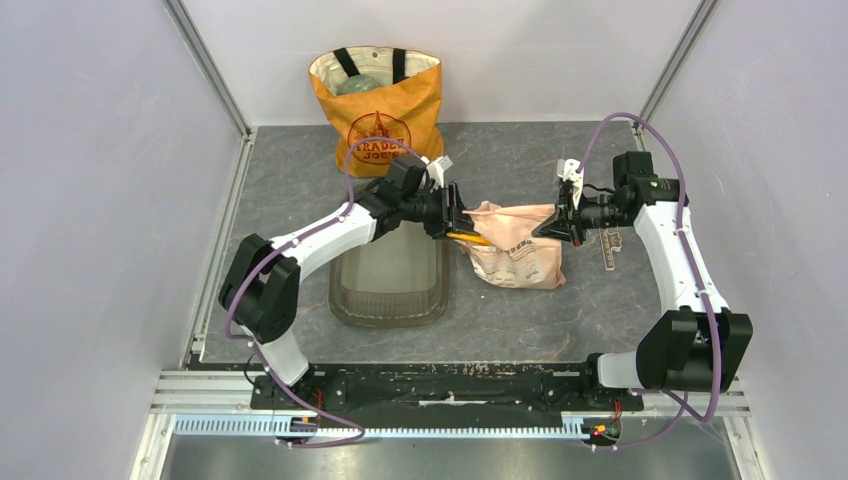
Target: Fill the litter box with clean litter
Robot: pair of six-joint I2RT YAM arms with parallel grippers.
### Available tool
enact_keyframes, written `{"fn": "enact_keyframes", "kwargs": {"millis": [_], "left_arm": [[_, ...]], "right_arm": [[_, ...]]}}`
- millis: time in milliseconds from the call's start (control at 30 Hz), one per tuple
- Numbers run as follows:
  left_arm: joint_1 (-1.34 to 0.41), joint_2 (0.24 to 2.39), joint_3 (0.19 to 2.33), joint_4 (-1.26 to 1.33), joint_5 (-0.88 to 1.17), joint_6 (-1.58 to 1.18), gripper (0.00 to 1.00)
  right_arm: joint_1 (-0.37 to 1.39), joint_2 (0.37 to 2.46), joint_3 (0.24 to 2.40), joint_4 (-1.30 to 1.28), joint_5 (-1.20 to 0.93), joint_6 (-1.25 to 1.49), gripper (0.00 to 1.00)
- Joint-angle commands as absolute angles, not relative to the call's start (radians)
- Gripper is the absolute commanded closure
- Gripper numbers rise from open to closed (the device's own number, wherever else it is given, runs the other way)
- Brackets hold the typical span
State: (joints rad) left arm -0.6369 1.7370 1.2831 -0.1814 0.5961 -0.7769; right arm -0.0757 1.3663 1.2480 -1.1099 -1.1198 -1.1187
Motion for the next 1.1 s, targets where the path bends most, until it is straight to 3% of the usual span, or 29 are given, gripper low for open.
{"fn": "enact_keyframes", "kwargs": {"millis": [0, 267, 400, 567, 600, 867, 1067], "left_arm": [[-0.638, 1.640, 1.202, -0.092, 0.592, -0.831, 0.48], [-0.640, 1.664, 1.196, -0.058, 0.540, -0.851, 0.56], [-0.640, 1.673, 1.205, -0.044, 0.535, -0.851, 0.67], [-0.639, 1.672, 1.265, -0.137, 0.537, -0.779, 0.96], [-0.636, 1.669, 1.278, -0.166, 0.537, -0.762, 0.98], [-0.632, 1.678, 1.516, -0.615, 0.408, -0.452, 0.98], [-0.668, 1.783, 1.640, -0.740, 0.298, -0.378, 0.98]], "right_arm": [[-0.073, 1.363, 1.282, -1.104, -1.121, -1.123, 1.00], [-0.074, 1.371, 1.278, -1.108, -1.125, -1.130, 1.00], [-0.074, 1.371, 1.287, -1.129, -1.125, -1.146, 1.00], [-0.074, 1.371, 1.291, -1.134, -1.117, -1.151, 1.00], [-0.074, 1.370, 1.291, -1.134, -1.115, -1.152, 1.00], [-0.073, 1.370, 1.303, -1.173, -1.101, -1.217, 1.00], [-0.072, 1.386, 1.318, -1.182, -1.087, -1.228, 1.00]]}}
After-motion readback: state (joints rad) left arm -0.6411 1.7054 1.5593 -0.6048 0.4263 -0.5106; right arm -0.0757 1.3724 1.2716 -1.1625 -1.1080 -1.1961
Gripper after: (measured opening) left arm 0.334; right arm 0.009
